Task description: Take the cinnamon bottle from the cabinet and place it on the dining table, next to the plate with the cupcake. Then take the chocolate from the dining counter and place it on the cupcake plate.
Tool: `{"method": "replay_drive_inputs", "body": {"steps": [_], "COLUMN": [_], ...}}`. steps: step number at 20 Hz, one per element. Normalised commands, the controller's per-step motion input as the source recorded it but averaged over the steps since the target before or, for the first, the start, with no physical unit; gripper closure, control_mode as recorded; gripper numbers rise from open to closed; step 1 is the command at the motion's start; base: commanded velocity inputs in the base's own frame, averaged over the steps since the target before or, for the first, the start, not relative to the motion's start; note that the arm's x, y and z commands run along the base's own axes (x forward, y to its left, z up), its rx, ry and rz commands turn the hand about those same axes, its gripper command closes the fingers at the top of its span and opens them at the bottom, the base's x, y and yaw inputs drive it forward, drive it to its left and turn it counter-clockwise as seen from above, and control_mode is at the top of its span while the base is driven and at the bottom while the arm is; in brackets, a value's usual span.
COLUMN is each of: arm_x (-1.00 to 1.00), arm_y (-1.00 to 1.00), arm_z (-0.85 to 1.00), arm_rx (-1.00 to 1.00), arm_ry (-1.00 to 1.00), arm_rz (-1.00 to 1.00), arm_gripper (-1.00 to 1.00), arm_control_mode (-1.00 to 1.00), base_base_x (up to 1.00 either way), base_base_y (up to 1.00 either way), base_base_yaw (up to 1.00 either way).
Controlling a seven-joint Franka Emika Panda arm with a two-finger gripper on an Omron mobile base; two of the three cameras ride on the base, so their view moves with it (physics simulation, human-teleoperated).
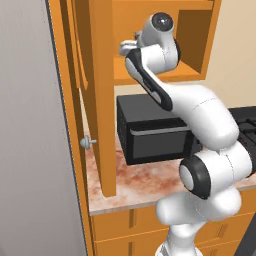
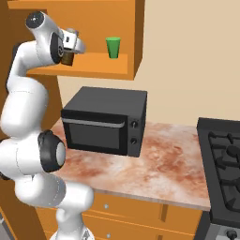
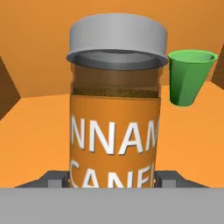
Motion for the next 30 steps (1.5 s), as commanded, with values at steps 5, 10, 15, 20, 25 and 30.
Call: {"method": "replay_drive_inputs", "body": {"steps": [5,10,15,20,25,30], "arm_x": [-1.0,-1.0,-1.0,-0.89,-0.15,0.0], "arm_y": [-0.25,-0.29,-0.5,-0.37,0.0,0.0], "arm_z": [0.0,0.0,0.15,0.02,-0.08,0.0], "arm_rx": [0.03,0.0,0.02,0.01,0.0,0.0], "arm_ry": [-0.14,-0.16,-0.35,-0.3,0.06,0.0], "arm_rz": [0.15,0.26,0.34,0.18,0.0,0.0], "arm_gripper": [1.0,1.0,1.0,1.0,1.0,1.0], "arm_control_mode": [-1.0,-1.0,-1.0,-1.0,1.0,1.0], "base_base_x": [0.0,0.0,0.0,0.0,-0.1,-1.0], "base_base_y": [0.0,0.0,0.0,0.0,0.0,-0.22], "base_base_yaw": [0.0,0.0,0.0,0.0,0.0,-0.04]}}
